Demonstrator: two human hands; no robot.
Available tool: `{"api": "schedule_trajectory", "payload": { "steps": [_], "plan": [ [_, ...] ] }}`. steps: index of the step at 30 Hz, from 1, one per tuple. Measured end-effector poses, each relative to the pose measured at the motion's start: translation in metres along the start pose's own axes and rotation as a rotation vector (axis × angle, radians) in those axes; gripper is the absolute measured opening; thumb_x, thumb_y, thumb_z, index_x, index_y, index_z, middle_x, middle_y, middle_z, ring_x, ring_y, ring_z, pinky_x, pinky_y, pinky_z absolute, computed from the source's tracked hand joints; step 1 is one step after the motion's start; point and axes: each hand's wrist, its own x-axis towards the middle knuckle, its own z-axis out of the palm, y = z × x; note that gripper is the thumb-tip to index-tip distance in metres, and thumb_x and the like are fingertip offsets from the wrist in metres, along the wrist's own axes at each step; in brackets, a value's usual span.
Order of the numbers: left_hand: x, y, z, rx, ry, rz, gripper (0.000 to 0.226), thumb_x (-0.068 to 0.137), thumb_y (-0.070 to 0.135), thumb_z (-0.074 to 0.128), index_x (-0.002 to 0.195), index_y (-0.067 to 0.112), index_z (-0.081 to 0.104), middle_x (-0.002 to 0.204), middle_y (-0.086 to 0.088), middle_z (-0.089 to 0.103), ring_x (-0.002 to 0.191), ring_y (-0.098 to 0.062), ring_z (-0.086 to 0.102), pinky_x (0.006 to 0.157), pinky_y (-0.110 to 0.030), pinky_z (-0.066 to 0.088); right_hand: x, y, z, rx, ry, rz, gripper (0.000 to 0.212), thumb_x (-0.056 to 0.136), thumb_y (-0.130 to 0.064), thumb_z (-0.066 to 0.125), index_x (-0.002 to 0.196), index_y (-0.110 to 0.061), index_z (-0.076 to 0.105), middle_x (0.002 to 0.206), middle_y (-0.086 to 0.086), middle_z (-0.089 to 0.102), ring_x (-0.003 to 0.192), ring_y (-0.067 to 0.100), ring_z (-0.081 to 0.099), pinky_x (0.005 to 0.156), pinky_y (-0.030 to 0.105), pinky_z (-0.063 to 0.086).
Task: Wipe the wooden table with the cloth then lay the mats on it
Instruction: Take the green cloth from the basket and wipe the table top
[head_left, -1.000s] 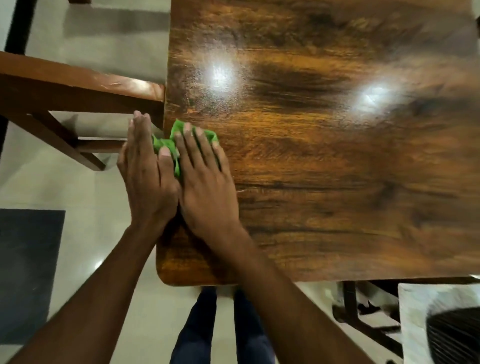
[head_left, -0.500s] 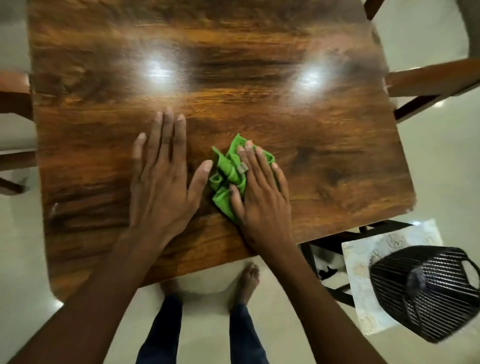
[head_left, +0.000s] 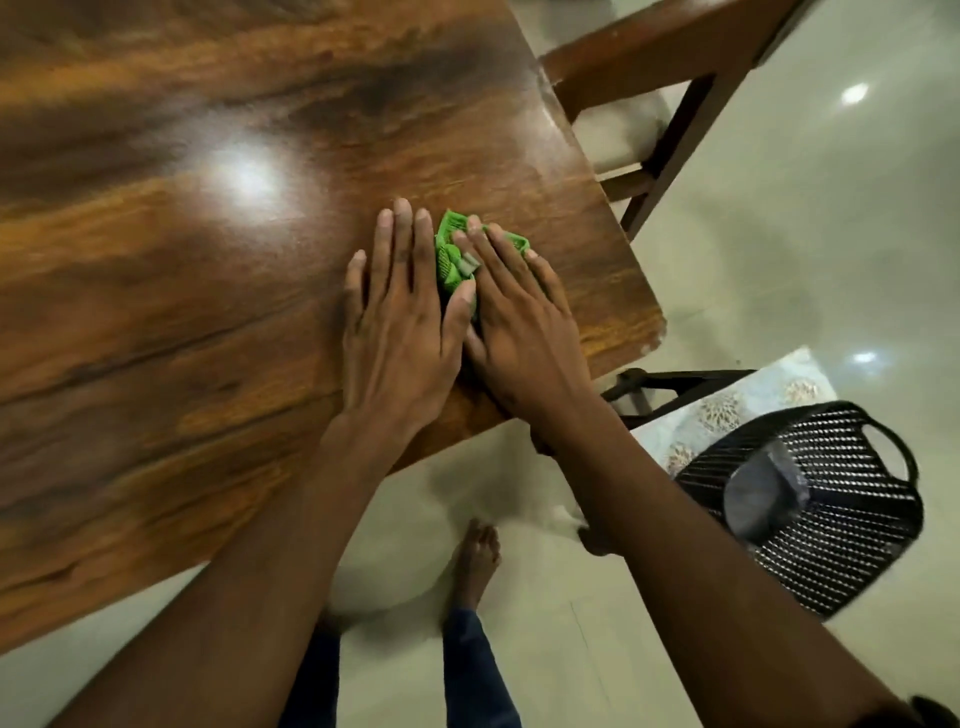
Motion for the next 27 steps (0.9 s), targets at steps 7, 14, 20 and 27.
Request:
{"api": "schedule_trajectory", "payload": {
  "steps": [7, 14, 20, 27],
  "plan": [
    [-0.001, 0.005, 0.003, 0.047, 0.028, -0.051, 0.068, 0.113, 0.046, 0.016, 0.17, 0.009, 0.009, 0.179, -0.009, 0.005, 0.166, -0.018, 0.001, 0.133, -0.035, -0.001, 0.0, 0.002, 0.004, -0.01, -0.013, -0.002, 0.068, 0.111, -0.047, 0.018, 0.171, -0.016, 0.014, 0.179, 0.003, 0.008, 0.166, 0.015, 0.004, 0.135, 0.042, 0.006],
    [-0.01, 0.011, -0.029, -0.029, -0.186, -0.2, 0.078, 0.107, 0.061, 0.005, 0.17, 0.018, -0.007, 0.178, -0.002, -0.012, 0.164, -0.014, -0.013, 0.133, -0.048, 0.002, -0.01, -0.002, -0.042, 0.075, -0.154, 0.033, 0.08, 0.108, -0.058, 0.021, 0.171, -0.013, 0.0, 0.18, 0.007, -0.001, 0.166, 0.018, 0.001, 0.135, 0.047, 0.012],
    [-0.047, 0.021, -0.06, -0.023, -0.245, -0.119, 0.09, 0.107, 0.045, 0.053, 0.17, 0.013, -0.003, 0.179, -0.007, -0.003, 0.166, -0.022, -0.002, 0.134, -0.046, 0.008, -0.086, -0.018, -0.081, 0.221, -0.03, 0.389, 0.077, 0.103, -0.044, 0.064, 0.165, -0.014, 0.029, 0.169, 0.01, 0.038, 0.156, 0.024, 0.037, 0.13, 0.044, 0.028],
    [-0.037, 0.041, -0.073, 0.16, -0.459, 0.062, 0.106, 0.1, 0.037, 0.069, 0.169, 0.032, -0.011, 0.177, -0.017, -0.004, 0.163, -0.028, 0.014, 0.13, -0.046, 0.015, -0.086, -0.072, -0.069, 0.265, -0.18, 0.458, 0.069, 0.102, -0.017, 0.061, 0.164, -0.027, 0.034, 0.17, 0.006, 0.031, 0.156, 0.026, 0.031, 0.125, 0.047, 0.034]
  ]
}}
